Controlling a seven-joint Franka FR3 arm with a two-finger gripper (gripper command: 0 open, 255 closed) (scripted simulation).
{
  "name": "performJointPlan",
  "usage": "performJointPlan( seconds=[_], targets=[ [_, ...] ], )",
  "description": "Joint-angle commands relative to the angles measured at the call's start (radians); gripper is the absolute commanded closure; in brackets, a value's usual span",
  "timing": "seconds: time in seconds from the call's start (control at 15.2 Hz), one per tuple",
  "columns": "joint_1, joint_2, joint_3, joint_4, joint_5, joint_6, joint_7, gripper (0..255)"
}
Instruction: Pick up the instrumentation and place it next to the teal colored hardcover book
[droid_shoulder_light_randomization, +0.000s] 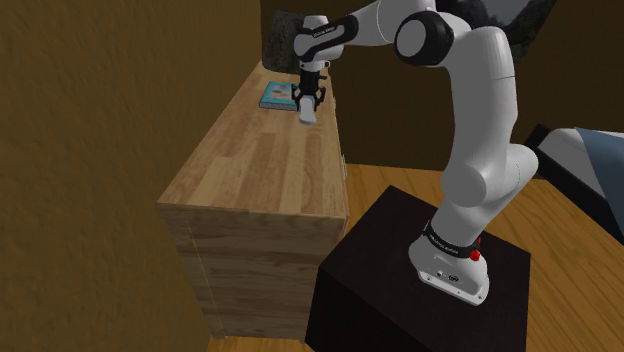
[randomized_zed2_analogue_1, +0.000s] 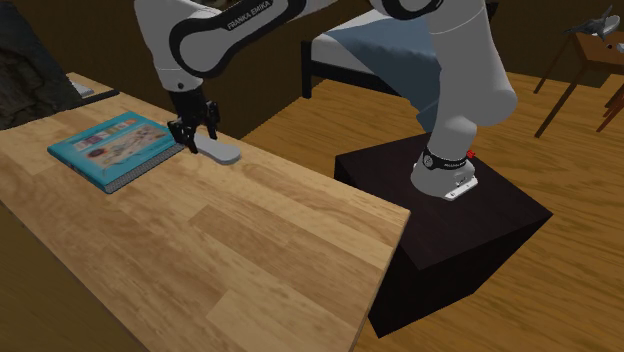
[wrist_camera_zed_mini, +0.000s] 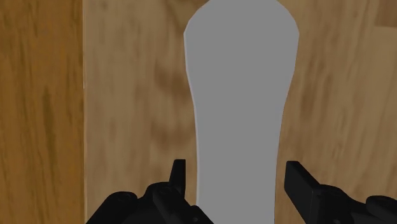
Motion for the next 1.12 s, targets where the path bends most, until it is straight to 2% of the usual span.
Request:
performJointPlan(
  seconds=[0.0, 0.33, 0.86, 0.92, 1.06],
  targets=[
    [-0.001, 0.006, -0.001, -0.017, -0.001, 0.024, 0.0, 255],
    [0.0, 0.036, -0.003, -0.048, -0.004, 0.085, 0.001, 255],
    [0.0, 0.036, -0.003, -0.048, -0.004, 0.085, 0.001, 255],
    [0.0, 0.036, -0.003, -0.048, -0.004, 0.085, 0.001, 0],
    [0.0, 0.036, -0.003, -0.048, -0.004, 0.085, 0.001, 0]
  ],
)
